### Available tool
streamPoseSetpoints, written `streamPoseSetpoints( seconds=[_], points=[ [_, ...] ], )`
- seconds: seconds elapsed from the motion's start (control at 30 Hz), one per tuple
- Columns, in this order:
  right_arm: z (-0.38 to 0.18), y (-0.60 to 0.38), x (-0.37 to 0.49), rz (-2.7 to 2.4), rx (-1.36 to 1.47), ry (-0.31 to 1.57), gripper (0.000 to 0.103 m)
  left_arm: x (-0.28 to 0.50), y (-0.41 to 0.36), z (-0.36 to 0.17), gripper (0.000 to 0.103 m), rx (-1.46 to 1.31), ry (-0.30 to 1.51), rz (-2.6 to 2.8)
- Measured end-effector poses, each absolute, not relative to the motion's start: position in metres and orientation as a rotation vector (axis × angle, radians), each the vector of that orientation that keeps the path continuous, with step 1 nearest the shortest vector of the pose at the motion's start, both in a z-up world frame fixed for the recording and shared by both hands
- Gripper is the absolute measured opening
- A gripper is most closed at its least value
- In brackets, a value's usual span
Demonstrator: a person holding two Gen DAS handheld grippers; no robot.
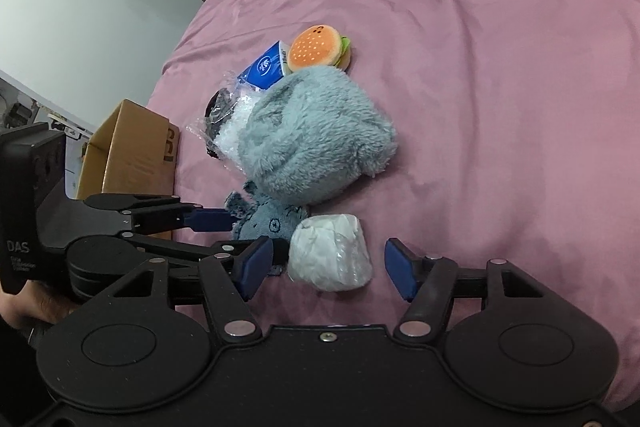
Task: Organize soft objects
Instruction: 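Grasp the blue denim plush with the left gripper while the right gripper grasps the white cloth bundle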
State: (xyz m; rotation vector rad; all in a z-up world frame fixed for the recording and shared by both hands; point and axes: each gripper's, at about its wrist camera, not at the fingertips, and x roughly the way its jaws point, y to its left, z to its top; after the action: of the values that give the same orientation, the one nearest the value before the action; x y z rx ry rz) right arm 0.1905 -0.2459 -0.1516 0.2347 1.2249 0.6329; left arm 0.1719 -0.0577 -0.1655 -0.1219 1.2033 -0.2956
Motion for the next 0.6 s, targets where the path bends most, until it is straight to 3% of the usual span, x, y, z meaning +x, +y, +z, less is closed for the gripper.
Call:
streamPoseSetpoints(
  seconds=[0.13, 0.27, 0.6],
  points=[
    [-0.160, -0.241, 0.192, 0.620, 0.240, 1.241, 0.045, 0.171, -0.052, -0.163, 0.034, -0.167, 1.194, -0.297],
    [-0.152, -0.241, 0.189, 0.625, 0.229, 1.213, 0.043, 0.166, -0.048, -0.160, 0.027, -0.191, 1.166, -0.289],
    [-0.128, -0.253, 0.176, 0.585, 0.219, 1.160, 0.043, 0.150, -0.037, -0.131, 0.026, -0.169, 1.061, -0.252]
  ],
)
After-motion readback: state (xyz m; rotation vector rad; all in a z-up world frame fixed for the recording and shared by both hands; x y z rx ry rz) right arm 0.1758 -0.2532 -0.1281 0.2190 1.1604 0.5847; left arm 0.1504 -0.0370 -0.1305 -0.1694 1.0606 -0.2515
